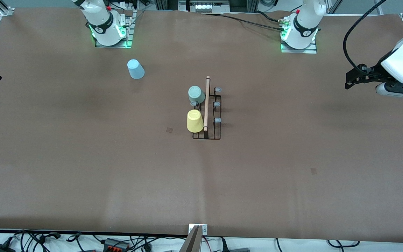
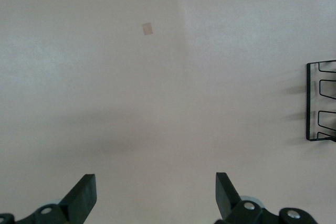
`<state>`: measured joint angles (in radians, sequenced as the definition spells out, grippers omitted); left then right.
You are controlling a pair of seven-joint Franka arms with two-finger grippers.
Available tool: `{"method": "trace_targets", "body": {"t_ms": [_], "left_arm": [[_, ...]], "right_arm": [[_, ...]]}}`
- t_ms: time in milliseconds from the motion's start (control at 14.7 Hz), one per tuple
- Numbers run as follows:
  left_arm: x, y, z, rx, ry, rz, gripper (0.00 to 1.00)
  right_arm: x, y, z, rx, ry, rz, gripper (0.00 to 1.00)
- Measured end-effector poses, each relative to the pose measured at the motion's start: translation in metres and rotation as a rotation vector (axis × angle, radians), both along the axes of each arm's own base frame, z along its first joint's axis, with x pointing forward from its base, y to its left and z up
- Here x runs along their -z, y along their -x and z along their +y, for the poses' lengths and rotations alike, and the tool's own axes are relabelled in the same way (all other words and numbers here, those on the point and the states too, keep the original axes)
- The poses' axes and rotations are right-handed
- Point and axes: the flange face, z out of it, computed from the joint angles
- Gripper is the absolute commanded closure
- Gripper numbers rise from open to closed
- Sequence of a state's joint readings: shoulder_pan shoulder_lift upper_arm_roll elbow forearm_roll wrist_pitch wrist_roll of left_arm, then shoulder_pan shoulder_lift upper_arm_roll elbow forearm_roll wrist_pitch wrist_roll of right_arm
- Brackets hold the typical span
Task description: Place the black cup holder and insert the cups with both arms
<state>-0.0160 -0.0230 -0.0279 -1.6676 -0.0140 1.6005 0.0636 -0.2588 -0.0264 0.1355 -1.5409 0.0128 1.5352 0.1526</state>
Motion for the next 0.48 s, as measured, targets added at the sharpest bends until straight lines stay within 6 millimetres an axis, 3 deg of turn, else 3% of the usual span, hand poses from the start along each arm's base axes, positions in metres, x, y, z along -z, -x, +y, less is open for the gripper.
{"method": "trace_targets", "body": {"t_ms": [204, 476], "left_arm": [[0.0, 0.0, 0.0, 0.0, 0.0, 0.0, 0.0], [0.0, 0.0, 0.0, 0.0, 0.0, 0.0, 0.0]], "right_arm": [[0.005, -0.005, 0.034, -0.066, 0.008, 0.013, 0.0], [0.024, -0.021, 0.025, -0.061, 0.012, 0.046, 0.0]]}}
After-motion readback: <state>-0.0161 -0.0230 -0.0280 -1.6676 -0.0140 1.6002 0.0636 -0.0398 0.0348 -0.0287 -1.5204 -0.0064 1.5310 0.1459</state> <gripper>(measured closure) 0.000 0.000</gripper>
